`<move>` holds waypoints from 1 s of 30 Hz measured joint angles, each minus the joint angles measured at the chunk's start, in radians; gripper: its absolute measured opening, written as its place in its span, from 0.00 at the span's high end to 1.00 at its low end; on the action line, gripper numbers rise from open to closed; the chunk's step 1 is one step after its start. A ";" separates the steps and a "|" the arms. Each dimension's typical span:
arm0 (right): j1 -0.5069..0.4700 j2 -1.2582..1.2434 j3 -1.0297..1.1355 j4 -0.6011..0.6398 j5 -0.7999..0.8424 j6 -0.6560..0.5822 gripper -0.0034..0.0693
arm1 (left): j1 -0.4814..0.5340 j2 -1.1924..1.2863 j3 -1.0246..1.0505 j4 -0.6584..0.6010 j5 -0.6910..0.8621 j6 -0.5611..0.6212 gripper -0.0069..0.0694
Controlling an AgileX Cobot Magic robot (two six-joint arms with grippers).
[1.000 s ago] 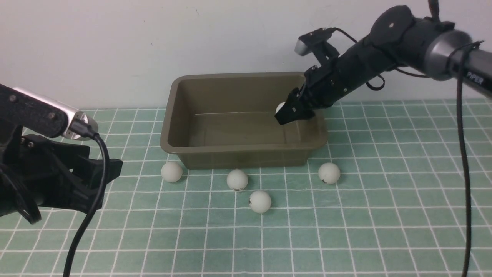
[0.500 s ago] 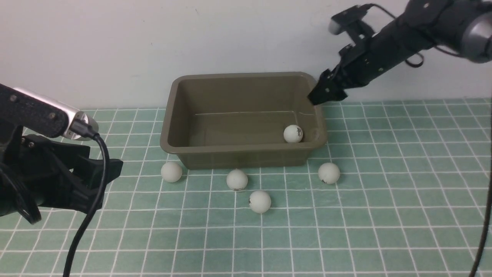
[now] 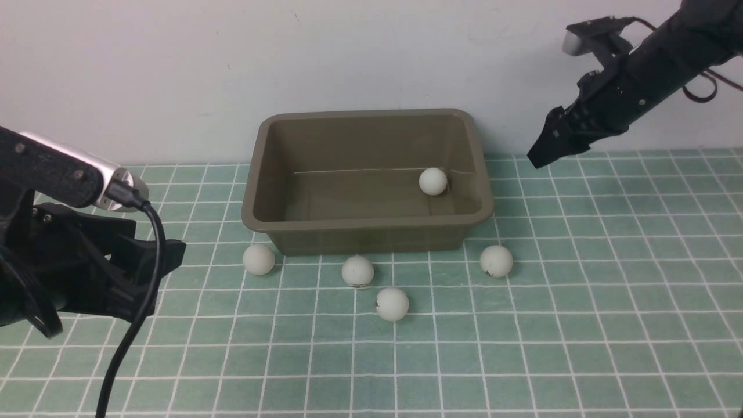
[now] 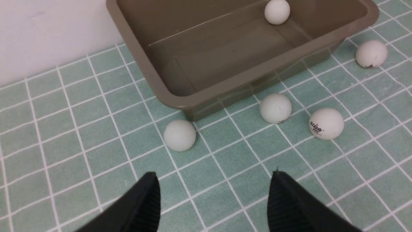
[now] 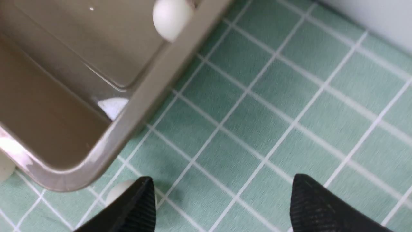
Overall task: Put the table tennis balls in the box on the green coffee tablecloth.
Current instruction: 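Reach for and grasp a ping pong ball on the table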
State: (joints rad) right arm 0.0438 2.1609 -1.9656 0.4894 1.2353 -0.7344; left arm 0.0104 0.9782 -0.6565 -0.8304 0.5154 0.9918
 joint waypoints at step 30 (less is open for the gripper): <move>0.296 -0.248 0.588 -0.124 -0.286 0.036 0.29 | 0.000 0.000 0.000 0.000 0.001 0.000 0.38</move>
State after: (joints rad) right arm 0.3402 1.9133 -1.3780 0.3650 0.9497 -0.6980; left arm 0.0104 0.9782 -0.6565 -0.8304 0.5167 0.9918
